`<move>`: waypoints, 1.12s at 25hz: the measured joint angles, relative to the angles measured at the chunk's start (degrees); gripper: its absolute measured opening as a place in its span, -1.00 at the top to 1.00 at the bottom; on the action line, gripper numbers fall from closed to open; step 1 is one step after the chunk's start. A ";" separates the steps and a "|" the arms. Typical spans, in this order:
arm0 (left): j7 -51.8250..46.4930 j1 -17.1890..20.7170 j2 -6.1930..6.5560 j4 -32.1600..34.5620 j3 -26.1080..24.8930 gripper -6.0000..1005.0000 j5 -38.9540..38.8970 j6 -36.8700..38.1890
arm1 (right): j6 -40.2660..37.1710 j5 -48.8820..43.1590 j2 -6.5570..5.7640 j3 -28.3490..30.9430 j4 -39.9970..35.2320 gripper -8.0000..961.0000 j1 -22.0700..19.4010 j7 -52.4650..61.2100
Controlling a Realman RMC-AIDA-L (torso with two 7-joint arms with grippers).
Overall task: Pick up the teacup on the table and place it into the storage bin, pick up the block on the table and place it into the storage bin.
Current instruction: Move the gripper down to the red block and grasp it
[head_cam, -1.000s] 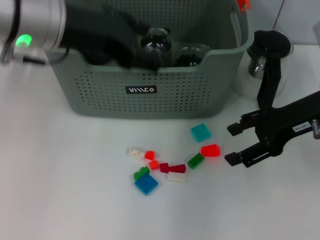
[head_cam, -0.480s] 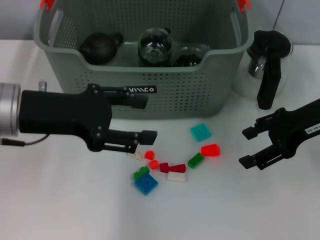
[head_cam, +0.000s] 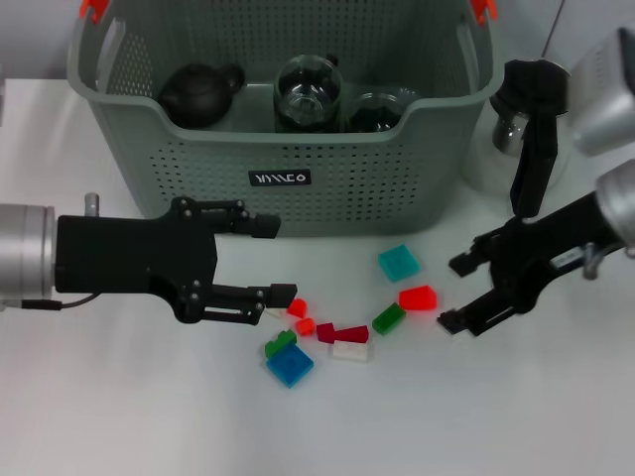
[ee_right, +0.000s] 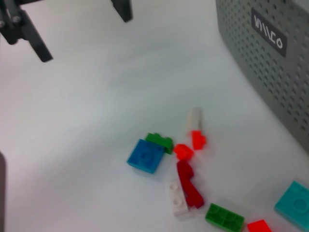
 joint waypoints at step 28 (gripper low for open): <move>-0.23 -1.58 0.64 -6.55 -0.66 -0.54 0.61 -2.70 | 17.78 -4.42 2.32 -6.83 9.25 -0.32 1.92 2.00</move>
